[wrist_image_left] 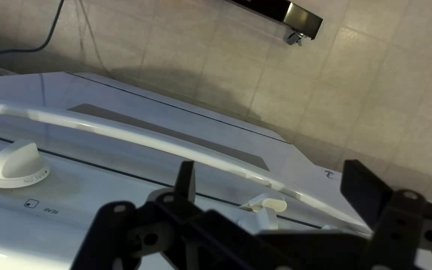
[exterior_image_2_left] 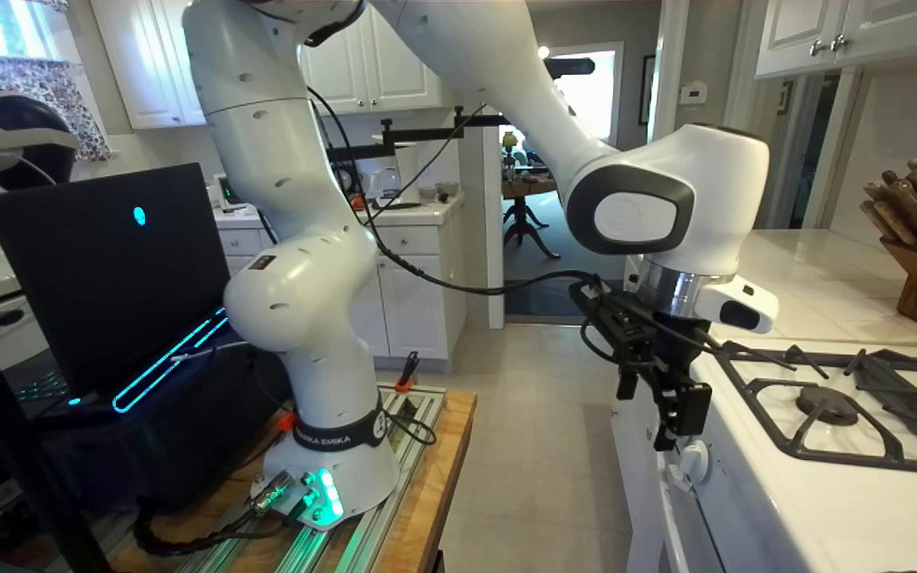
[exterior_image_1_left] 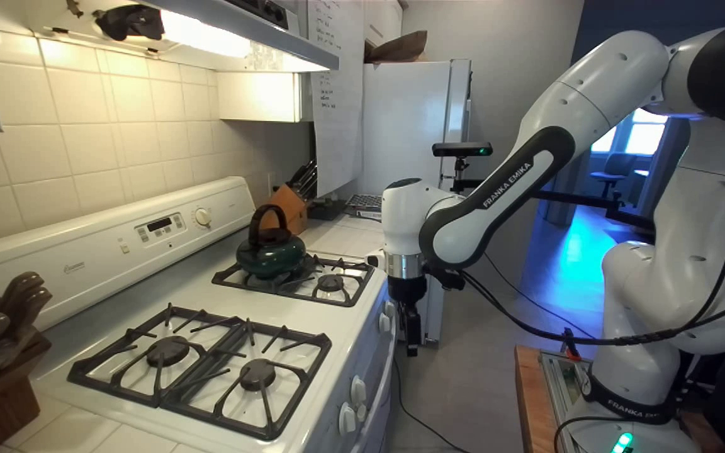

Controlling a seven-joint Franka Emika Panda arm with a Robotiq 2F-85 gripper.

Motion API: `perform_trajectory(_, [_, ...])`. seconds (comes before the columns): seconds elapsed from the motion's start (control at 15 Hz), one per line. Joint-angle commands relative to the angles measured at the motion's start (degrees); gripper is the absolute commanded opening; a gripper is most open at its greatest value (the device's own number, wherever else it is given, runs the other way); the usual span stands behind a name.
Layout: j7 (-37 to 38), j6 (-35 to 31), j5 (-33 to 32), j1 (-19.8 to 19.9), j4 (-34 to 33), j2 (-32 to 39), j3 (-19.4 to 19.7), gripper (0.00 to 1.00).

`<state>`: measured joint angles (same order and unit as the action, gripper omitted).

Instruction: Move the white switch on the stove to the right.

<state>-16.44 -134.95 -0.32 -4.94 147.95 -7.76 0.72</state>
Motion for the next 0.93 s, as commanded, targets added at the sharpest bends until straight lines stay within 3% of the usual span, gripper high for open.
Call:
perform_trajectory(0.0, [3.97,-5.42,-0.21,0.06,1.31,3.23,-2.01,1.0])
perform_trajectory(0.73, [14.72,-16.47,-10.71,0.14,0.62,13.17,-3.83,1.0])
perform_trajectory(0.87, [14.11,-17.57,-9.24,0.05,0.05,14.95,-3.96,1.0])
